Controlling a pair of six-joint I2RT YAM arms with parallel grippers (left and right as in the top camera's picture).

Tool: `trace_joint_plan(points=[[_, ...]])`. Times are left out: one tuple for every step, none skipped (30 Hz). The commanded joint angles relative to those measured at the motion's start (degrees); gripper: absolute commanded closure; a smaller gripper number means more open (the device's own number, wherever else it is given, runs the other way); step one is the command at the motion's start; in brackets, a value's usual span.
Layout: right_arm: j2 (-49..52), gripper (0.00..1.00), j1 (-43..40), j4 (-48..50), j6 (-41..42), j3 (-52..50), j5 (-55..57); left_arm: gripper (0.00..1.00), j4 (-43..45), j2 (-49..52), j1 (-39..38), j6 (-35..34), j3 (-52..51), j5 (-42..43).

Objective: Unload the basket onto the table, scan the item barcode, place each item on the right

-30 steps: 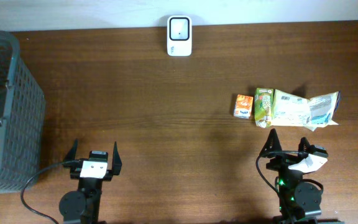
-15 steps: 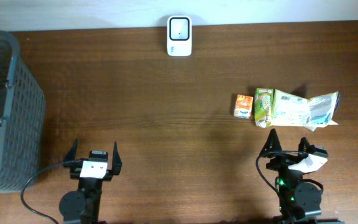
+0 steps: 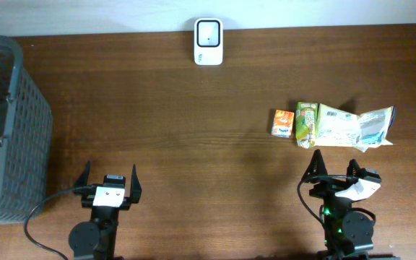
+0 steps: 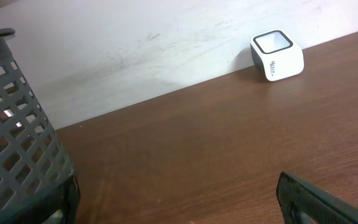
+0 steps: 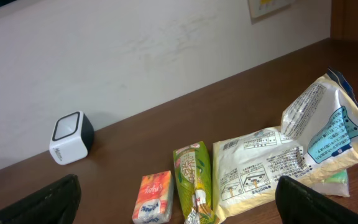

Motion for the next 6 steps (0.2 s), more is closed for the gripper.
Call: trace_joint_plan(points=[[-0.50, 0.01, 0.35, -0.24, 0.09, -0.42, 1.11, 0.02, -0.09, -0.55, 0.17, 0.87, -0.33, -0.48], [-0.50, 0.01, 0.35, -0.24, 0.09, -0.42, 1.11, 0.01, -0.09, -0.55, 0.17, 0.87, -0.33, -0.46], [-0.50, 0.01, 0.35, -0.24, 0.09, -0.42, 1.11, 0.01, -0.11, -0.55, 0.17, 0.85, -0.33, -0.48], [-0.50, 0.01, 0.35, -0.24, 0.09, -0.42, 1.11, 0.01, -0.09, -0.55, 0.17, 0.85, -0.33, -0.48], [-0.50, 0.01, 0.35, -0.24, 0.09, -0.42, 1.14, 0.01, -0.09, -0.55, 0.17, 0.87, -0.33, -0.48], [-0.50, 0.01, 0.35, -0.24, 0.09, -0.42, 1.11, 0.01, -0.11, -0.55, 0.17, 0.87, -0.33, -0.48]])
